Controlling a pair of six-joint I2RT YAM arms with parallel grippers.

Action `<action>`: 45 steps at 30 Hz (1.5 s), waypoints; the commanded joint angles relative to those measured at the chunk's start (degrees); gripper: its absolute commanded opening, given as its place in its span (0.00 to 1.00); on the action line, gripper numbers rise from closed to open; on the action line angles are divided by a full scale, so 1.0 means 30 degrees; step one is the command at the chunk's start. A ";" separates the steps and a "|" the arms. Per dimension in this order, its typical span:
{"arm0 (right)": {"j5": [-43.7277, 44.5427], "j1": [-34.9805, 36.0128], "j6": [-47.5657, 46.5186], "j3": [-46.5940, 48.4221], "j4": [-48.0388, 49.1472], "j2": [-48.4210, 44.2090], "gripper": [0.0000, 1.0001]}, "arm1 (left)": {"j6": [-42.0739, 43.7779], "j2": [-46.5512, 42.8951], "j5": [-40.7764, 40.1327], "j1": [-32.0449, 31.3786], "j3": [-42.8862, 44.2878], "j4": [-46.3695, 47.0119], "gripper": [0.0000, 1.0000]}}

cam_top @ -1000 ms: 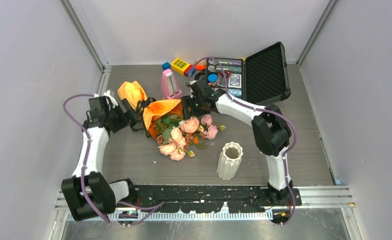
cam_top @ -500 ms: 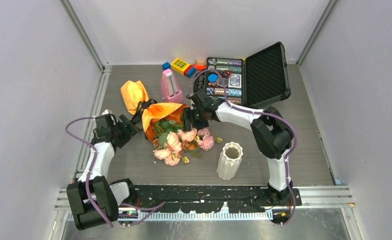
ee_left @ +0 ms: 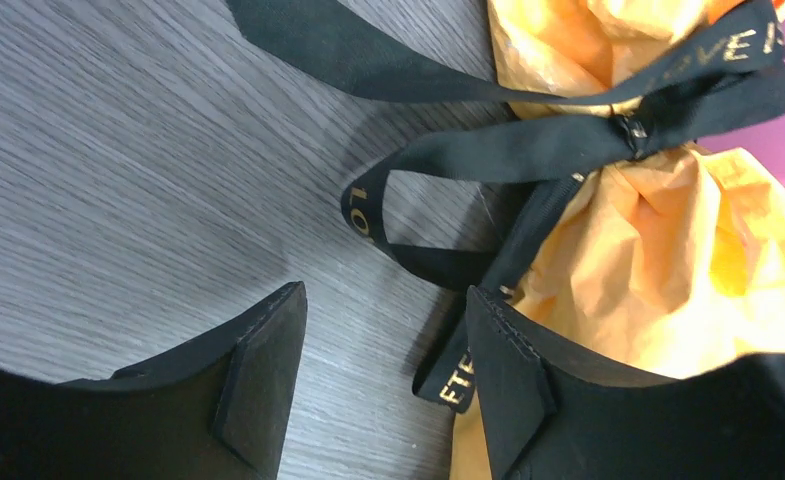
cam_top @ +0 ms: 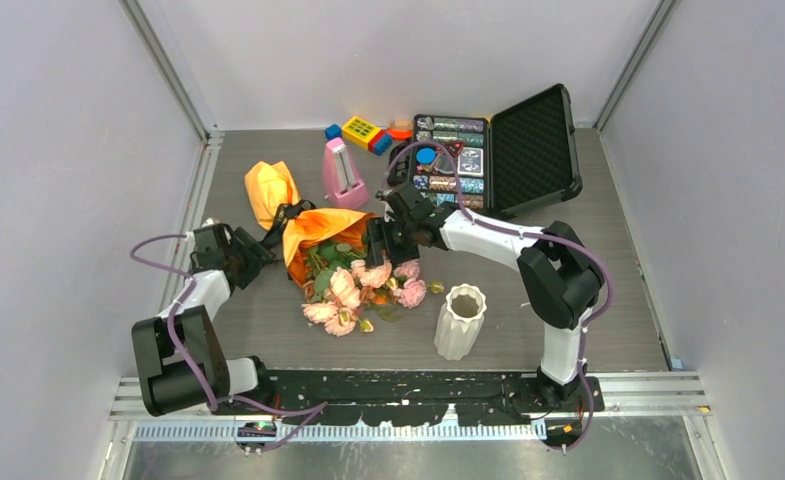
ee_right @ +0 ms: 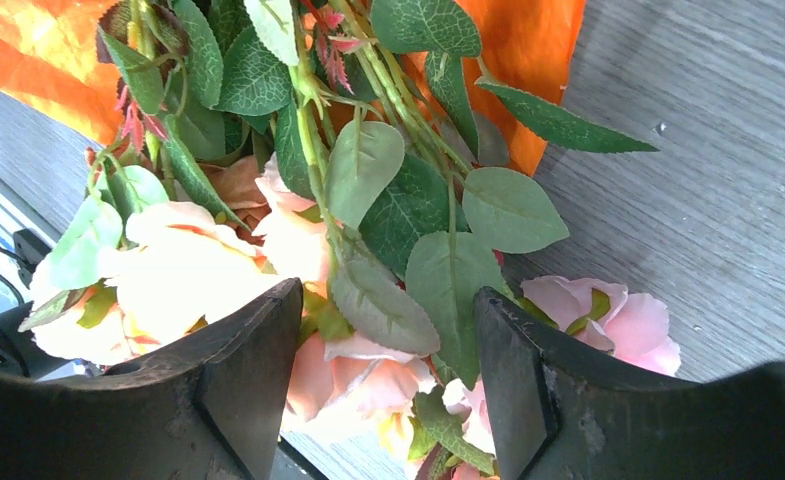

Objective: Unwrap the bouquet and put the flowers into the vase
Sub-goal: Move the fake flower to the center of the board, then untie the ribbon from the wrapping paper.

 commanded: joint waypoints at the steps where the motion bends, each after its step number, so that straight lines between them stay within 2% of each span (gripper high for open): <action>1: 0.0156 0.0108 0.0377 -0.0279 0.0811 -0.1573 0.69 | -0.0688 0.0663 -0.1007 0.0148 0.0264 0.1989 0.61; 6: 0.0498 0.0111 0.0075 -0.0323 0.0390 -0.1853 0.69 | -0.0876 0.2191 -0.0438 0.0156 0.0614 0.3094 0.59; 9: 0.0778 0.0116 -0.0123 -0.0391 0.0289 -0.2001 0.69 | -0.0673 0.3109 -0.0344 0.0156 0.1221 0.3307 0.54; 18: 0.1160 0.0103 -0.0545 -0.0390 -0.0234 -0.2690 0.69 | 0.1107 0.4565 -0.0709 0.0156 0.3486 0.2186 0.06; 20: 0.1333 0.0097 -0.0719 -0.0297 -0.0531 -0.2888 0.69 | 0.1453 0.3711 -0.0703 0.0156 0.3827 0.1208 0.02; 24: 0.1756 0.0112 -0.1095 -0.0265 -0.0823 -0.3266 0.69 | 0.2301 0.1241 -0.1295 0.0156 0.4454 -0.0314 0.04; 28: 0.1931 0.0095 -0.1281 -0.0208 -0.0912 -0.3312 0.69 | 0.3651 0.0561 -0.1597 0.0156 0.6233 -0.3231 0.07; 34: 0.1926 0.0092 -0.1184 -0.0380 -0.0961 -0.3303 0.69 | 0.3852 0.0625 -0.0805 0.0156 0.6934 -0.4320 0.14; 38: 0.2102 0.0092 -0.1175 -0.0530 -0.0951 -0.3513 0.69 | 0.3761 0.0130 -0.0834 0.0157 0.6318 -0.4394 0.16; 40: 0.2106 0.0085 -0.1153 -0.0538 -0.0925 -0.3599 0.69 | 0.3621 -0.0396 -0.0822 0.0156 0.5650 -0.4109 0.32; 43: 0.2008 0.0100 -0.1108 -0.0477 -0.0841 -0.3650 0.69 | 0.3538 -0.0662 -0.0867 0.0156 0.4572 -0.3611 0.46; 45: 0.1874 0.0108 -0.1071 -0.0458 -0.0772 -0.3715 0.69 | 0.3594 -0.0411 -0.0541 0.0156 0.4332 -0.3394 0.51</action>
